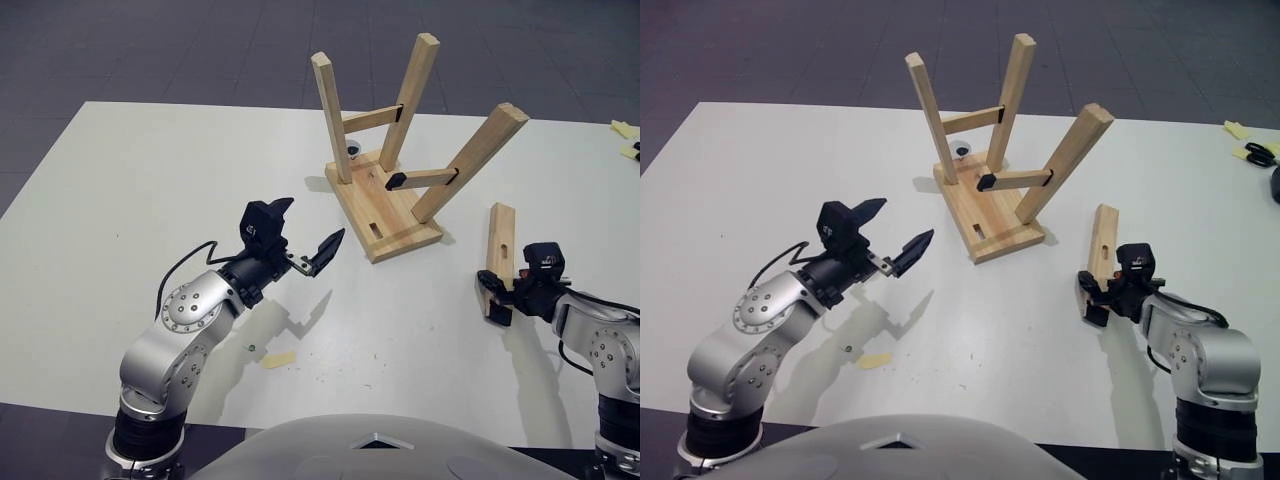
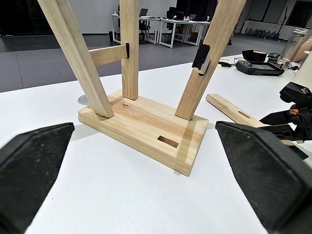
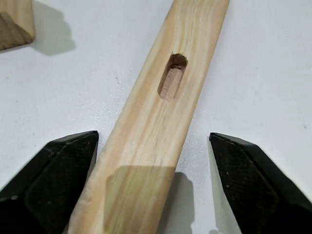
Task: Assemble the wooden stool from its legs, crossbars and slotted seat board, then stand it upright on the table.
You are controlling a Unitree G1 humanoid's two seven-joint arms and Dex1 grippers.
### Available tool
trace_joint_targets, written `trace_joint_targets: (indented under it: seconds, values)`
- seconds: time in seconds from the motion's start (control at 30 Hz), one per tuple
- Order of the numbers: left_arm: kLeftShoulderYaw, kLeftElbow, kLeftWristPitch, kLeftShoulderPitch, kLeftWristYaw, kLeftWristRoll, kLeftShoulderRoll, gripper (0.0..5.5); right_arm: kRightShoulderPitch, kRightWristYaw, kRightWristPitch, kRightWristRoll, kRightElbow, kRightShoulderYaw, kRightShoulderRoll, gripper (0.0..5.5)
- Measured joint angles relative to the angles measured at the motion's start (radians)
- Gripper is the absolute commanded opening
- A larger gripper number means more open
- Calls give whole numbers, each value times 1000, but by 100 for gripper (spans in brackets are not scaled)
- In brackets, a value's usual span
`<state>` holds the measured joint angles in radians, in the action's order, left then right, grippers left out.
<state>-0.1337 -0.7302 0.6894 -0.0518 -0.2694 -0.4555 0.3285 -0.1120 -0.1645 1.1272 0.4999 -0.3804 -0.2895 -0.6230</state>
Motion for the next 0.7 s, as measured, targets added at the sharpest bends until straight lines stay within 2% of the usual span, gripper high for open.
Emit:
trace_joint_targets:
  seconds: [0.3, 0.43, 0.57, 0.7]
  values:
    - [-19, -15, -2, -30, 23, 22, -9, 540, 56, -42, -39, -69, 76, 25, -12, 214]
    - [-19, -21, -4, -36, 26, 24, -11, 540, 67, -44, -23, -77, 75, 24, -9, 211]
    - [1, -19, -4, -22, 21, 12, -20, 540, 151, -15, -66, -104, 109, 29, 44, 211]
    - [150, 2, 13, 84, 28, -184, -80, 540, 373, 78, -290, -180, 221, 18, 106, 211]
